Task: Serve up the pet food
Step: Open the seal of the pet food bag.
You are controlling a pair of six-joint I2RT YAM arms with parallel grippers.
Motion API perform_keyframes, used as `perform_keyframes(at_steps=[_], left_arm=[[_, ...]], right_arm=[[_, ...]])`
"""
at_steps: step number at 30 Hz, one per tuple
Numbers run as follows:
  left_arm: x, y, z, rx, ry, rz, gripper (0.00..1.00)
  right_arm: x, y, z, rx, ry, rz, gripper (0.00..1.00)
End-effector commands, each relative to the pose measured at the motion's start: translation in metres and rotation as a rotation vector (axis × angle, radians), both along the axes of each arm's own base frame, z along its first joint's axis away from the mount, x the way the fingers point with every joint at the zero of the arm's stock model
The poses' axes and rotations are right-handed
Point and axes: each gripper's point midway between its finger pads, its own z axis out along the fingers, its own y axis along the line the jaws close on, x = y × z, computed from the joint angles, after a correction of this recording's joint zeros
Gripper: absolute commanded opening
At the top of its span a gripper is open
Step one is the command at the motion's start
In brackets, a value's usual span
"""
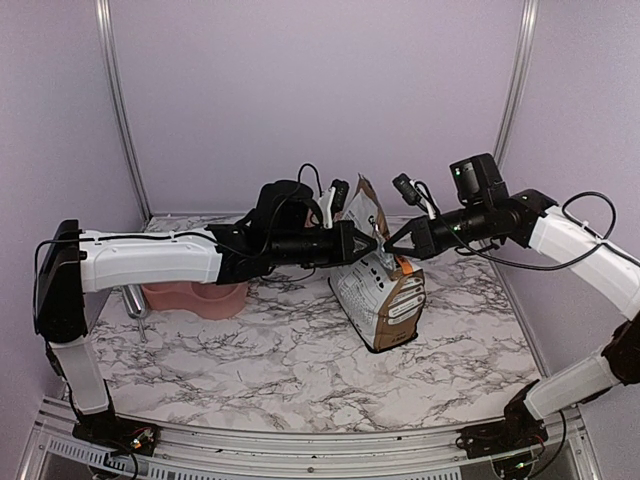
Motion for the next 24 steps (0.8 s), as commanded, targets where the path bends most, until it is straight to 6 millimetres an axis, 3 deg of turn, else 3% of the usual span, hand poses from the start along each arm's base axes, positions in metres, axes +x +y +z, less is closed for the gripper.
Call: perform_keyframes(at_steps=[1, 12, 24], left_arm=[[0.012, 0.005, -0.013, 0.05, 0.025, 0.063, 0.0], [0.021, 0.003, -0.006, 0.025, 0.058, 0.108, 0.0], [0.021, -0.005, -0.003, 0.002, 0.072, 0.092, 0.0]], right_arm=[[0.01, -0.019, 0.027, 0.001, -0.101, -0.074, 0.0], [0.013, -0.029, 0.027, -0.005, -0.102, -0.106, 0.0], [0.012, -0.022, 0.035, 0.032, -0.104, -0.073, 0.03]])
